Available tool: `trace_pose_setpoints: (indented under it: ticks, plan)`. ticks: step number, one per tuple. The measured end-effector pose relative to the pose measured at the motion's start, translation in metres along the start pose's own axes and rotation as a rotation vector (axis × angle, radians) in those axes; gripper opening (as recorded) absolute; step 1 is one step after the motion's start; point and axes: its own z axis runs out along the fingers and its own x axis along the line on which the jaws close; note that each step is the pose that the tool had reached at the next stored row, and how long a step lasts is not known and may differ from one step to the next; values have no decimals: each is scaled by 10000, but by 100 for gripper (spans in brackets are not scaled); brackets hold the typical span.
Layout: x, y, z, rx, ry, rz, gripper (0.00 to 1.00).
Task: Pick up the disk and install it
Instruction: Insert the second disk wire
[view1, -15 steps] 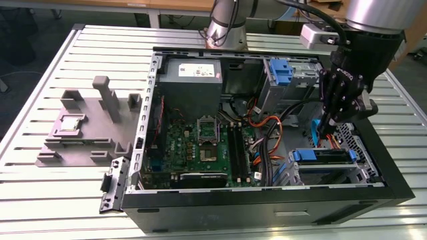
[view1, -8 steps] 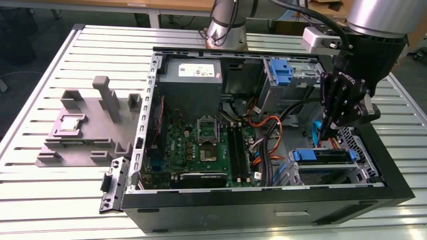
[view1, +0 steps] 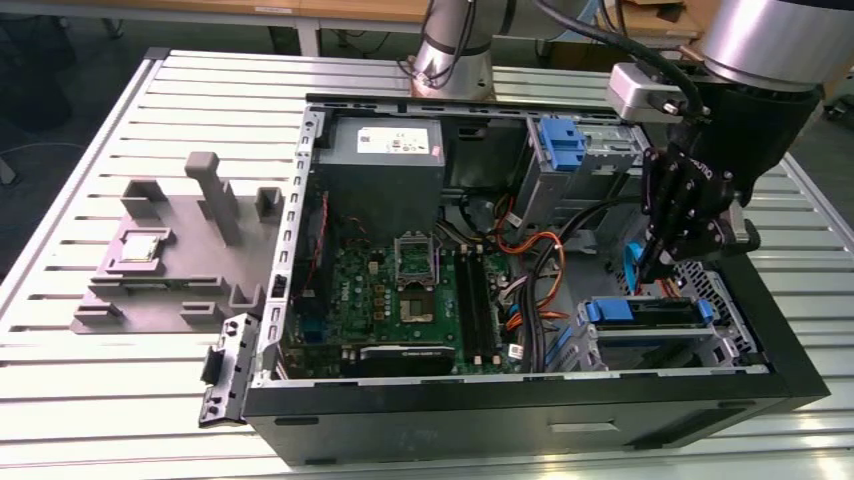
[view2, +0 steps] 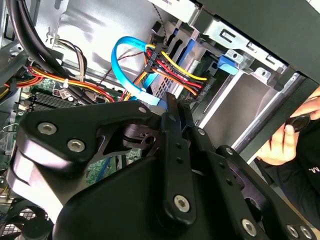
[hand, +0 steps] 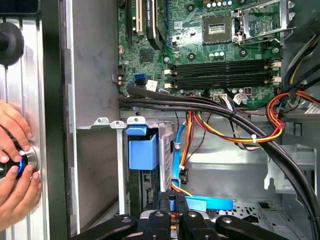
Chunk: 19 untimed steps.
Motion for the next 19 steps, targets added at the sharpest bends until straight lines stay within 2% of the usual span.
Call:
trace_pose_setpoints:
  ticks: [6,13,15,19]
  plan:
    - [14,-1,3,0,0,0,16]
    - [127,-5,27,0,-6,0,16]
    - [162,-8,34,-2,-40,0,16]
    - [221,-20,48,-7,-159,2,16]
